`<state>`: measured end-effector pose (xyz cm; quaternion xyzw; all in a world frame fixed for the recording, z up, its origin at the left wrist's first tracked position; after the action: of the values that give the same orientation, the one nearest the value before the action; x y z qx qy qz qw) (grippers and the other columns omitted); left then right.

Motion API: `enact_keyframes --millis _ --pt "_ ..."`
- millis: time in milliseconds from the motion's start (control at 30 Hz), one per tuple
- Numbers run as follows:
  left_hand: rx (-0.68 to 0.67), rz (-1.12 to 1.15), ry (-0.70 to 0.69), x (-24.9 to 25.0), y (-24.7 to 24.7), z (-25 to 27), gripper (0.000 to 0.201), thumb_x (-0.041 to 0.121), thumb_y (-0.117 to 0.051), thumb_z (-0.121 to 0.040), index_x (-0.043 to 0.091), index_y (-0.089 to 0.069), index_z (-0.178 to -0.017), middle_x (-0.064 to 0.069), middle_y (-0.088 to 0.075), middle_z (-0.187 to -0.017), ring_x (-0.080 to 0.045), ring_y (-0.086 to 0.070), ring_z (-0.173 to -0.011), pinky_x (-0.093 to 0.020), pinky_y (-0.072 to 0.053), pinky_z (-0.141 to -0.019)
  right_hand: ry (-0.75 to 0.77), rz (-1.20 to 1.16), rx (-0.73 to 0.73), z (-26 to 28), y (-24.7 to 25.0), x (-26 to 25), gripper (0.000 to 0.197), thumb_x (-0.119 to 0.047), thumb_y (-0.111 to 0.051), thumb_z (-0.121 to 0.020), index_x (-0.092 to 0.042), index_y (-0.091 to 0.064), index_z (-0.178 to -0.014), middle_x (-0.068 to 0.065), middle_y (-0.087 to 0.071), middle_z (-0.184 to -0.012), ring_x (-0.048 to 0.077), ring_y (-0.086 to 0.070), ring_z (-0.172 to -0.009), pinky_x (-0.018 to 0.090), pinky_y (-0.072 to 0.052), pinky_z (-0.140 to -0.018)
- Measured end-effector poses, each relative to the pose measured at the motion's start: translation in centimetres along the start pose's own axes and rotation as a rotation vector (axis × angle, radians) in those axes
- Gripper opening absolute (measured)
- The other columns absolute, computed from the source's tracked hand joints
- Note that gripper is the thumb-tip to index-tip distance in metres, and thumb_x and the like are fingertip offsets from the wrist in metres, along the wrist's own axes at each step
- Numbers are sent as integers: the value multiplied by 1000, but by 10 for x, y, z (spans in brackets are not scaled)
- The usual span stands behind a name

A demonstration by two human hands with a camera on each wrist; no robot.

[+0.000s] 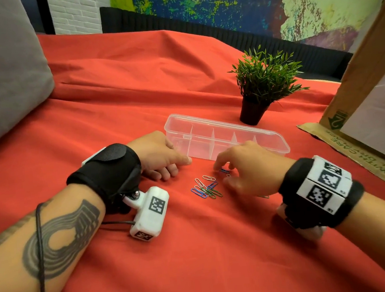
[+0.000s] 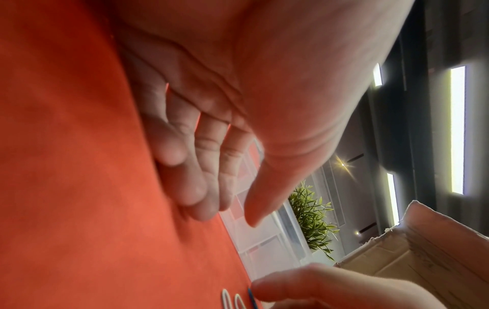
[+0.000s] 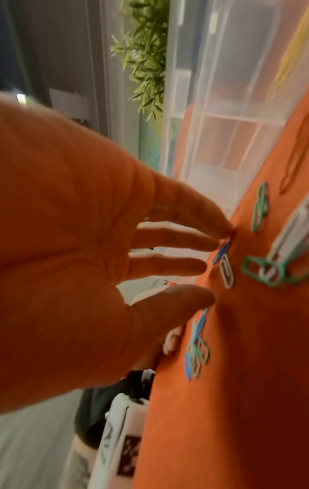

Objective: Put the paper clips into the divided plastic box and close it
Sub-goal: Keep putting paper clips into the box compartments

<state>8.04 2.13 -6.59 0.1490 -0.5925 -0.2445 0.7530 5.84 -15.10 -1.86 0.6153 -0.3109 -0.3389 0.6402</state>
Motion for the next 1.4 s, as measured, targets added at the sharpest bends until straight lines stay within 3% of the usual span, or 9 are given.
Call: enact_keyframes --millis 133,400,600,733,867,1033,1133,1266,1400 --pt "4 -6 -4 1 0 0 27 37 -77 -82 11 -68 -84 -1 -70 -63 -13 -57 -47 -19 -45 -43 -40 50 -42 -17 -6 1 28 -21 -60 -77 -28 -69 -103 2 -72 -100 28 -68 -95 43 -59 -82" --pt "3 -20 -2 1 0 1 27 38 -76 -82 14 -65 -77 -3 -71 -68 -15 -59 -51 -21 -44 -46 -33 35 -103 -27 -10 -8 28 -9 -57 -70 -25 -66 -91 -2 -68 -83 25 -67 -86 42 -60 -76" --pt "-7 -7 -1 1 0 0 26 37 -76 -83 14 -66 -77 -4 -71 -67 -17 -58 -51 -20 -44 -46 7 -140 -72 -16 6 -9 13 -12 -72 -77 -24 -76 -82 -8 -72 -72 13 -69 -73 23 -50 -69" --pt "-15 -5 0 1 0 0 26 37 -76 -83 15 -66 -76 -4 -71 -68 -16 -58 -50 -20 -44 -46 19 -284 49 -13 34 11 15 -4 -73 -76 -19 -74 -75 -2 -75 -63 11 -72 -61 20 -50 -61" --pt "-15 -7 1 1 0 0 25 38 -76 -82 14 -67 -77 -3 -71 -66 -16 -58 -49 -20 -45 -46 -91 -370 320 -13 75 57 12 -3 -77 -80 -15 -76 -76 5 -77 -67 20 -75 -64 39 -61 -70" --pt "-22 -1 -3 0 0 0 26 37 -75 -83 13 -66 -76 -6 -72 -70 -18 -58 -52 -20 -45 -44 -238 -282 431 -13 84 92 9 -11 -77 -80 -19 -78 -75 1 -76 -65 6 -70 -57 27 -57 -68" --pt "-24 -2 -6 0 -1 1 26 36 -75 -83 13 -67 -77 -6 -72 -70 -17 -58 -51 -21 -45 -45 -270 -231 420 -19 75 94 10 -11 -77 -80 -20 -81 -79 -1 -76 -68 10 -71 -67 22 -50 -66" --pt "-24 -4 -4 1 -1 1 26 37 -75 -83 13 -66 -78 -6 -72 -70 -17 -58 -52 -21 -45 -45 -221 -176 504 -18 72 84 15 -10 -71 -83 -18 -82 -89 -2 -77 -80 16 -72 -79 23 -50 -77" --pt "-19 -11 0 0 -1 0 26 36 -75 -83 13 -66 -77 -5 -72 -70 -17 -58 -51 -21 -44 -46 -56 -195 562 -9 75 51 17 -7 -71 -79 -19 -81 -85 -2 -77 -75 13 -71 -67 22 -54 -70"
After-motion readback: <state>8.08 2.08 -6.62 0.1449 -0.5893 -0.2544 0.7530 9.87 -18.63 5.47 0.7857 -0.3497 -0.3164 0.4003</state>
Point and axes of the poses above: each hand's wrist, its own z-axis away from the middle knuckle, its own y-axis out of the back of the hand, x = y × z, the point moved 8 cm from there along -z, towards the middle knuckle
